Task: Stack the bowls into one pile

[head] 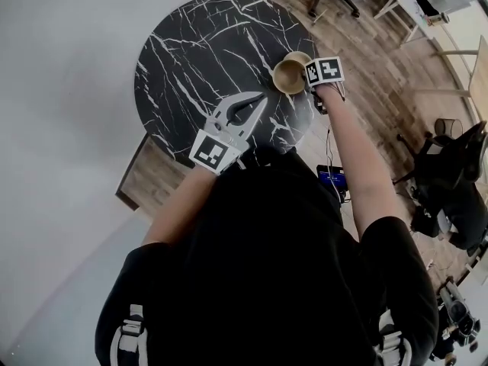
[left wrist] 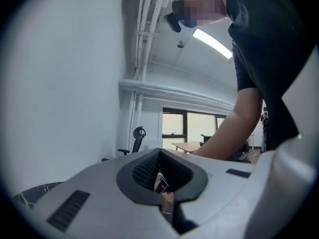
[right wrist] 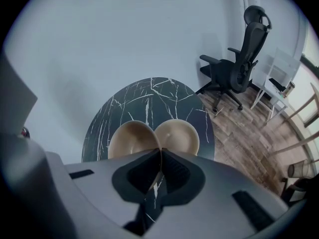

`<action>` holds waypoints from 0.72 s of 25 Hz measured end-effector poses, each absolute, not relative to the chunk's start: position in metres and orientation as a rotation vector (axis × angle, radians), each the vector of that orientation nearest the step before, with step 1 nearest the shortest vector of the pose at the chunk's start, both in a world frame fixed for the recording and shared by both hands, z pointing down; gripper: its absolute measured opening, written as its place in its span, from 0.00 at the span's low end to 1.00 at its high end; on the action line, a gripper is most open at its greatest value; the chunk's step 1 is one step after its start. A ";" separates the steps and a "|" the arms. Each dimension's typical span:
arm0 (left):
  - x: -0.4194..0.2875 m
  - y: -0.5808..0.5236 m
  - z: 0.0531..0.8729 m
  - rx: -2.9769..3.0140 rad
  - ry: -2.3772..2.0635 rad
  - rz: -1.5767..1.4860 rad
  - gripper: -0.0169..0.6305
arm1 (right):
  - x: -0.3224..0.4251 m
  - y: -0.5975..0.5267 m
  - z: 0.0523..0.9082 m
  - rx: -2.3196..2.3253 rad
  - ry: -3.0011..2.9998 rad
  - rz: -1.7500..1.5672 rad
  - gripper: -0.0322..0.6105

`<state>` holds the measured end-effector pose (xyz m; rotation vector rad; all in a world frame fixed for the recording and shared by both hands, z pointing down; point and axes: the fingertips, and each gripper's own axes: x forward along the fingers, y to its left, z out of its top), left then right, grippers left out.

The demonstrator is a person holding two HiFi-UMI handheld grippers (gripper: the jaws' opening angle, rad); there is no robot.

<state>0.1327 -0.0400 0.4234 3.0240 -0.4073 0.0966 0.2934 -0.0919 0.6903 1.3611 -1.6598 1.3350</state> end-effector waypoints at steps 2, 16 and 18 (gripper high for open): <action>0.140 -0.042 0.426 3.021 -0.418 0.100 0.03 | 0.302 -0.097 0.692 1.353 -1.660 1.332 0.07; 0.181 -0.065 0.438 3.004 -0.455 0.106 0.03 | 0.340 -0.124 0.710 1.312 -1.646 1.332 0.07; 0.186 -0.067 0.440 3.000 -0.458 0.116 0.03 | 0.345 -0.127 0.715 1.308 -1.639 1.335 0.07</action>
